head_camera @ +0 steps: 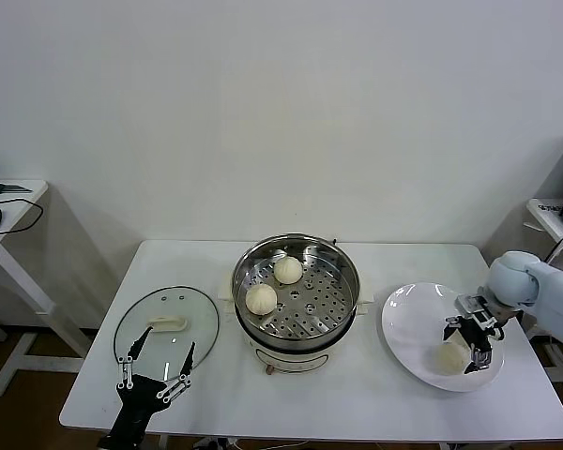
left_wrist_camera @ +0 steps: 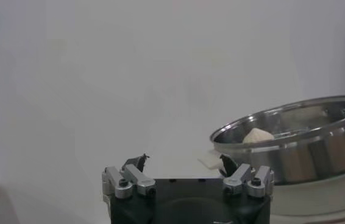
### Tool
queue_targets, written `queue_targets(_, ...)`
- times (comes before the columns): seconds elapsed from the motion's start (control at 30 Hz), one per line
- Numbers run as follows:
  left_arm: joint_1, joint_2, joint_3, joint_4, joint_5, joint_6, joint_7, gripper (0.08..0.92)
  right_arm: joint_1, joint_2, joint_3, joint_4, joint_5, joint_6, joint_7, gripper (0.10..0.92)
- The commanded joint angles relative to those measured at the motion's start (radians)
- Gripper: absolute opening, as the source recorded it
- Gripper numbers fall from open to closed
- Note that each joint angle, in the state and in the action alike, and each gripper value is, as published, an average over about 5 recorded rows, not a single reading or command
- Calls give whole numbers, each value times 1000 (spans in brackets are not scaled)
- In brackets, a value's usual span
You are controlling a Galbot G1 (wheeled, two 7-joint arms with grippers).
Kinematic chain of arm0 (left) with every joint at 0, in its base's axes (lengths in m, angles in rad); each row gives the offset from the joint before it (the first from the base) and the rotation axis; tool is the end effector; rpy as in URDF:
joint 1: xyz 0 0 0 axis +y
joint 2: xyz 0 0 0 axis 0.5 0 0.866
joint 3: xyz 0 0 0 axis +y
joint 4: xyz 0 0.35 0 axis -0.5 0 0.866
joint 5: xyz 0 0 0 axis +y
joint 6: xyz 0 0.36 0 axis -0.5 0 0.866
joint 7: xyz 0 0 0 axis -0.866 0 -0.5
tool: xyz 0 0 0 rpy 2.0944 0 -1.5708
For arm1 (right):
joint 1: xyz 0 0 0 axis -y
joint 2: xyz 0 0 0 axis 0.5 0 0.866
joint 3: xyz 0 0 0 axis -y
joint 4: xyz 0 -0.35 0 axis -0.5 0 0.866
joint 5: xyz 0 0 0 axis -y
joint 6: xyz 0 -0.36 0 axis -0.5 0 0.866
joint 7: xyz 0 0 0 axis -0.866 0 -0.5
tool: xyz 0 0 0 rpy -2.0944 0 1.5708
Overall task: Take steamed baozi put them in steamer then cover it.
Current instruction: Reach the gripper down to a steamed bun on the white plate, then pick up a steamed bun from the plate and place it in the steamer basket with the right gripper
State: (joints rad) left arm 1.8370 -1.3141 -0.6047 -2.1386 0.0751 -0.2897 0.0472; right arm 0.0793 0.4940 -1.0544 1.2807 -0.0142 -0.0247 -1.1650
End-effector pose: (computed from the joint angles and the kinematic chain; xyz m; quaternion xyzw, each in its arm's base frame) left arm 0.1100 0.0635 -0.3169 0.0989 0.9826 0.1533 0.0362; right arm 0.4671 -0.2353 -0.2251 0.5658 -0.4591 0.5149 0.4516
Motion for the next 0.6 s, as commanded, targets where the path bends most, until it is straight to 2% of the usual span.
queue_targets(0.03, 0, 2, -3, -3, 0, 4, 0, 823, -52, 4, 29, -8, -17, 3, 14, 818)
queue_targets(0.3, 2, 1, -6, -9, 0, 4, -1, 823, -39, 0, 25, 12, -15, 1, 31, 695)
queue_targets(0.6, 3, 6, -4, -11, 0, 4, -1, 823, 173, 4, -5, 68, 3, 73, -28, 679)
